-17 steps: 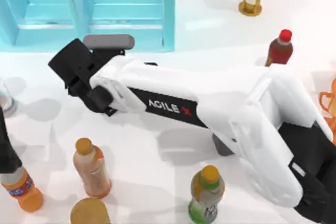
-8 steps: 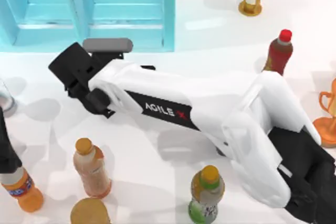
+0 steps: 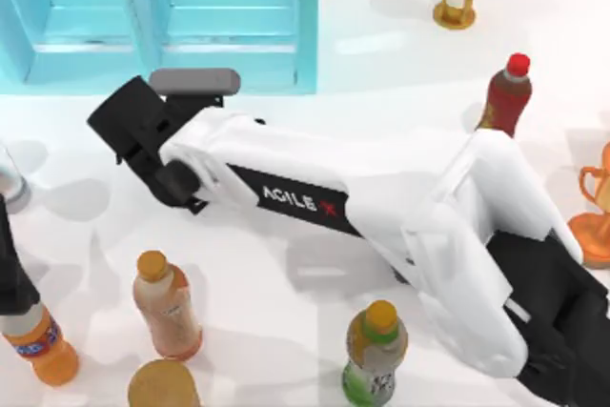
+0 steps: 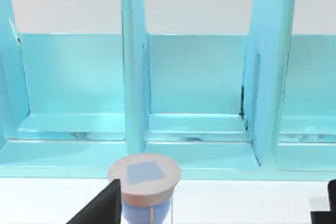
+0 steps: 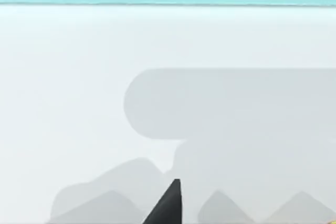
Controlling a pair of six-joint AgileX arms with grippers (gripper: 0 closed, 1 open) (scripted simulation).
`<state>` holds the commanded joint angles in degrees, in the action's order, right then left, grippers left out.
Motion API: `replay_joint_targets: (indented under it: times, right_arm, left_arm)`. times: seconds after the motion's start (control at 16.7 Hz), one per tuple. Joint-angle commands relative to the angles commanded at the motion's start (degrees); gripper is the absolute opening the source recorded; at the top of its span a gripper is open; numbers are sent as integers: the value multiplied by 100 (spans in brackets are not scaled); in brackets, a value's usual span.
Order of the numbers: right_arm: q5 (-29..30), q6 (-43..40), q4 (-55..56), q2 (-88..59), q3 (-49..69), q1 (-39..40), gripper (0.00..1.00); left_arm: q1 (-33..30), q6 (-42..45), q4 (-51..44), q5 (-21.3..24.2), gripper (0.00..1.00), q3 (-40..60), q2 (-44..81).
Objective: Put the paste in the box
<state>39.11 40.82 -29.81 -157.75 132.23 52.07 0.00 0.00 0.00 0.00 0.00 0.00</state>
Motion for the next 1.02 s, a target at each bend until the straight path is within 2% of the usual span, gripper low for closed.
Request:
replay_joint_targets:
  times: [0.36, 1.02]
  right_arm:
    - [0, 0, 0, 0, 0, 0, 2]
    - [2, -1, -94, -13, 82, -7, 0]
  left_arm:
    - [0, 0, 0, 0, 100, 0, 0]
    - [0, 0, 0, 0, 100, 0, 0]
